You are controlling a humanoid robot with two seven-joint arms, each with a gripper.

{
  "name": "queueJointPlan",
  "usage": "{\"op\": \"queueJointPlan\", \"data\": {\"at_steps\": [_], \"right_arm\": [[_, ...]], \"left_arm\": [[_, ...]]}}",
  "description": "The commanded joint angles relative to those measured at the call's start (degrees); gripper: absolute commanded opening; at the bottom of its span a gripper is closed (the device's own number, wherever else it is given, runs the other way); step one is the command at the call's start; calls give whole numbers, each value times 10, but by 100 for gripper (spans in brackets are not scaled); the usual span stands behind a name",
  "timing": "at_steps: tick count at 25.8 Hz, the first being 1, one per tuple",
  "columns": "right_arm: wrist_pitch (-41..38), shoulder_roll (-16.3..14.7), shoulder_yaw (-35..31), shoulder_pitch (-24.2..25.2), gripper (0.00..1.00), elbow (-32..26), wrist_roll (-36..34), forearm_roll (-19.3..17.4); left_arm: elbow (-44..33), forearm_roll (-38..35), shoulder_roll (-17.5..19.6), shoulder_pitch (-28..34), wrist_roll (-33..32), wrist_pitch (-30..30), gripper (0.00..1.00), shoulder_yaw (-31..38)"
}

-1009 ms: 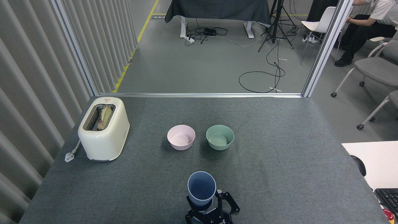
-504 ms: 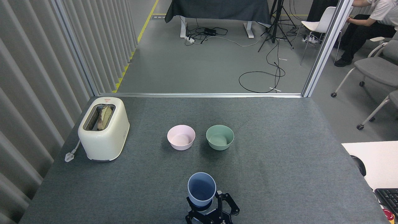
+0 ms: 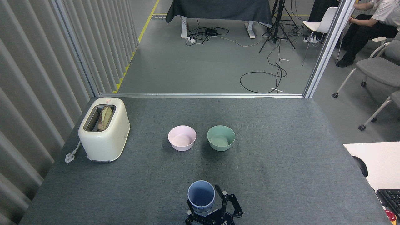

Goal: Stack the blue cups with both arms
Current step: 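Lower the held cup into the placed blue cup with the right gripper, then open the right gripper and withdraw it from the stacked cups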

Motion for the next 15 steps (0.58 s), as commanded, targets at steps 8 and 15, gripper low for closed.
{"op": "queueJointPlan", "data": {"at_steps": [8, 15], "right_arm": [[2, 11, -31, -15, 99, -87, -64, -21], [-11, -26, -187, 19, 99, -88, -49, -96]], "left_arm": [[-1, 0, 0, 0, -1, 0, 100, 0], [-2, 0, 0, 0, -1, -2, 100, 1]]}}
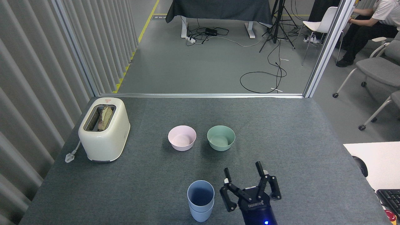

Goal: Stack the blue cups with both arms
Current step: 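Open the right gripper and withdraw it from the stacked cups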

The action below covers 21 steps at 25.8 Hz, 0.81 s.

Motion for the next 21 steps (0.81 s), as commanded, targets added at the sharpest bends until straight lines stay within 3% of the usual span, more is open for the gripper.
{"op": "queueJointPlan", "data": {"at_steps": [1, 3, 8, 13, 21], "right_arm": [[-20, -36, -69, 47, 100, 4, 9, -19], [-40, -52, -80, 87, 100, 5, 10, -20], [-49, -52, -96, 178, 100, 5, 1, -27], [-47, -59, -100, 202, 100, 6, 2, -121], [-61, -65, -137, 231, 100, 6, 2, -126]], "left_arm": [[-1, 0, -1, 0, -1, -3, 100, 1], [-1, 0, -1, -3, -1, -7, 100, 1], [-2, -2, -3, -7, 1, -8, 100, 0], [1, -8, 2, -4, 33, -8, 100, 0], [3, -11, 6, -2, 33, -8, 100, -2]]}}
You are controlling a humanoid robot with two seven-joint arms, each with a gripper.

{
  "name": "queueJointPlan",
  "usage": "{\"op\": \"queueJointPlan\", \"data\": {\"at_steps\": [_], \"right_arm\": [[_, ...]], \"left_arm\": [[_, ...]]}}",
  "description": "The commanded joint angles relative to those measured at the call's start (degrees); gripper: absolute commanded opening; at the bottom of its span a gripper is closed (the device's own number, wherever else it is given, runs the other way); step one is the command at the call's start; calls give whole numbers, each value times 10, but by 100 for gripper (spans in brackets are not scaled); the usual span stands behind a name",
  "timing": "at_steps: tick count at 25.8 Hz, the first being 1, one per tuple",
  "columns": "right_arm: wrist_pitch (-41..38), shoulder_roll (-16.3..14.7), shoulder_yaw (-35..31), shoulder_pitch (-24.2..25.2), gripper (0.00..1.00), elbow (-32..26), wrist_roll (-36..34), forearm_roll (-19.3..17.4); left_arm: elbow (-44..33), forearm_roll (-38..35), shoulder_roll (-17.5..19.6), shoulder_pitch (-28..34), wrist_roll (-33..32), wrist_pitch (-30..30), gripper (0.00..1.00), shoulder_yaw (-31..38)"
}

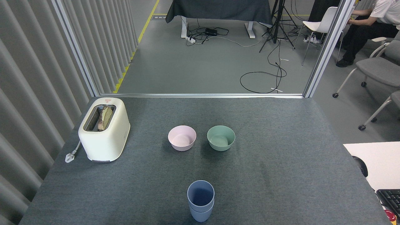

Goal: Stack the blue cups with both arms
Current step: 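Open the right gripper and withdraw it from the stacked cups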

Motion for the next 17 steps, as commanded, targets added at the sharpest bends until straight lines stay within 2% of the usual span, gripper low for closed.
{"op": "queueJointPlan", "data": {"at_steps": [1, 17], "right_arm": [[-13, -2, -10, 12, 100, 0, 0, -2], [-14, -3, -10, 14, 100, 0, 1, 8]], "left_arm": [[0, -1, 1, 0, -1, 1, 100, 0], [1, -2, 3, 1, -1, -1, 100, -3]]}}
